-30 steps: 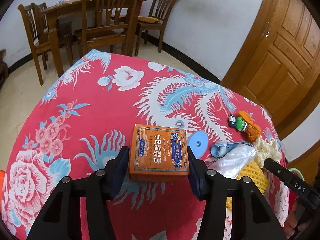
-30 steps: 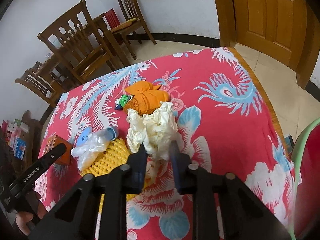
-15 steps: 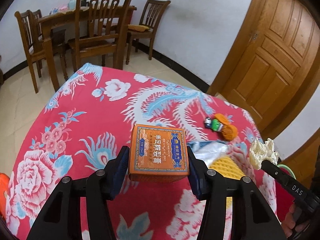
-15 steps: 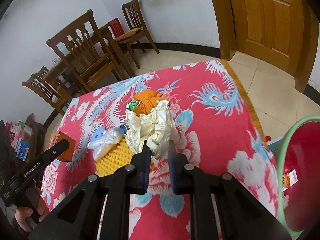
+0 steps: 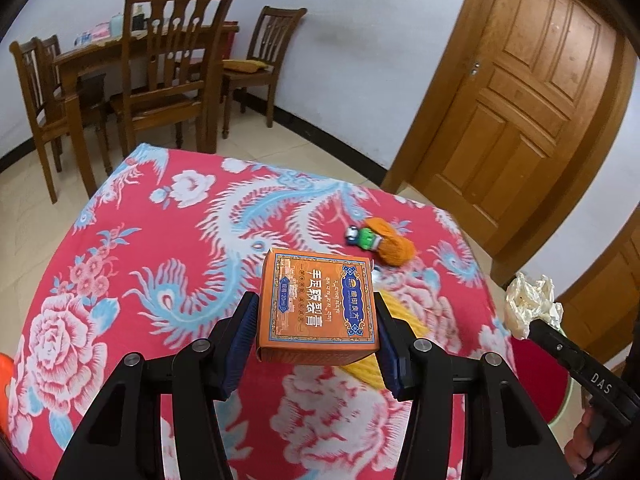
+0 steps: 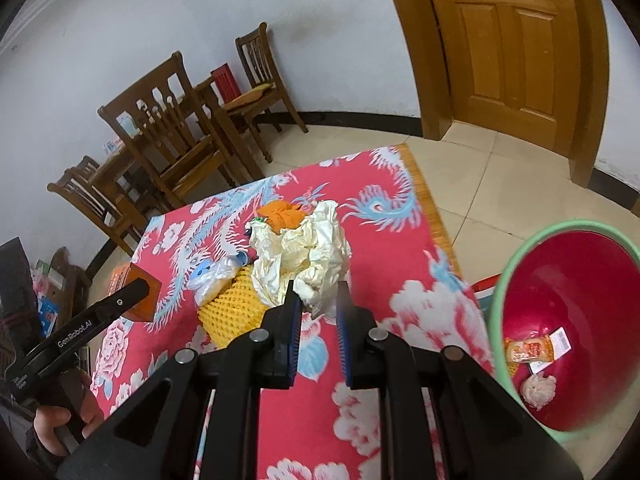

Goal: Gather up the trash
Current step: 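Carry the orange box and the crumpled paper with both tools over the bin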

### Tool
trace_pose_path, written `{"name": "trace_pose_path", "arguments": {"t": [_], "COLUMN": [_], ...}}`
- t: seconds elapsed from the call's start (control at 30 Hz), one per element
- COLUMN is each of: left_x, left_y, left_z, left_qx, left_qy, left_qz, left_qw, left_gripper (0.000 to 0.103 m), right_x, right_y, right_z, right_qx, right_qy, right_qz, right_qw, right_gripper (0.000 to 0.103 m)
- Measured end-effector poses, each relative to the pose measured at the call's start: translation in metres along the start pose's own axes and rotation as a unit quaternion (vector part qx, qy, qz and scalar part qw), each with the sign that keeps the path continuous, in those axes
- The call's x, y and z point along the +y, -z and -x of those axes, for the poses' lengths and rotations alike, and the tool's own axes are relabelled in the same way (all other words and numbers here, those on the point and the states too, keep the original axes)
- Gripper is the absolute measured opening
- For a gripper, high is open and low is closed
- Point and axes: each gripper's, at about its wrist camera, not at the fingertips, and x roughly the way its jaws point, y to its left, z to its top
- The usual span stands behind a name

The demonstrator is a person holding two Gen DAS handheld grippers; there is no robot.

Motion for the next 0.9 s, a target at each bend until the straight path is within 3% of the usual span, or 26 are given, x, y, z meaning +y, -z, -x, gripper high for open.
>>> {"name": "trace_pose_path", "arguments": {"t": [0.47, 0.9], "left_x": [-0.056, -0.131], "left_y": [0.010, 0.027], "left_z": [0.013, 0.006], "left_qx": [0.004, 0.030], "left_qy": [0.036, 0.089], "left_qz": [-0.041, -0.095], "left_qw": [0.9985, 0.9910], "left_gripper": [0.055, 0.055], "right_x": [-0.043, -0.106], "right_y": [0.014, 0.031], "right_z": [0.055, 0.101], "right_qx": [-0.041, -0.068], "right_qy": [0.024, 0.072], "right_qz": [-0.037, -0.086], "right_qw": [0.998, 0.991], "right_gripper": [0.018, 0.019]}}
